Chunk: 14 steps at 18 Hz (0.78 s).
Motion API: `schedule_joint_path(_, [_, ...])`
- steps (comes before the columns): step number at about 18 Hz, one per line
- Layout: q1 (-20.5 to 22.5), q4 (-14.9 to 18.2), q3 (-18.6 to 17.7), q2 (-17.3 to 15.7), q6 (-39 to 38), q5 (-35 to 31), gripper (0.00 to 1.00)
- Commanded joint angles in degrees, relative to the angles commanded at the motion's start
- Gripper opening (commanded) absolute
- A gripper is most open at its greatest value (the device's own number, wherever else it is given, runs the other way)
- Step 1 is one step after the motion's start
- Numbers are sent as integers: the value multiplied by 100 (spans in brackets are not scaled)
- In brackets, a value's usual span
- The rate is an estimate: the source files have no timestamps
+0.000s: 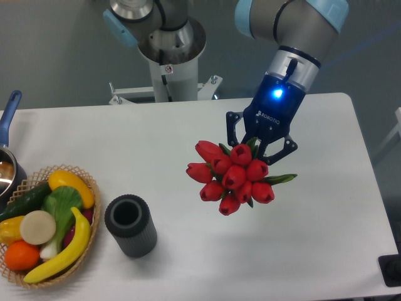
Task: Insert the flowers into the vase
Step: 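Hold the red tulip bunch in the gripper above the table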
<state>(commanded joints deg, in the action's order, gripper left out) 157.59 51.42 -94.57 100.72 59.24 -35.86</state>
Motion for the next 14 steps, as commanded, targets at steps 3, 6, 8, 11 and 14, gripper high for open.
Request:
schedule_joint_path(3, [-9, 0, -18, -9, 0, 0, 29])
schedule_joint_path(6, [-35, 0, -9, 0, 0, 0, 29])
schedule_joint_path(8, [-35, 0, 0, 0, 0, 0, 29])
schedule_joint_path(11, [-53, -9, 9, 0, 9, 9, 29])
schedule_joint_path(14, [-88, -9, 17, 17, 35, 9, 29])
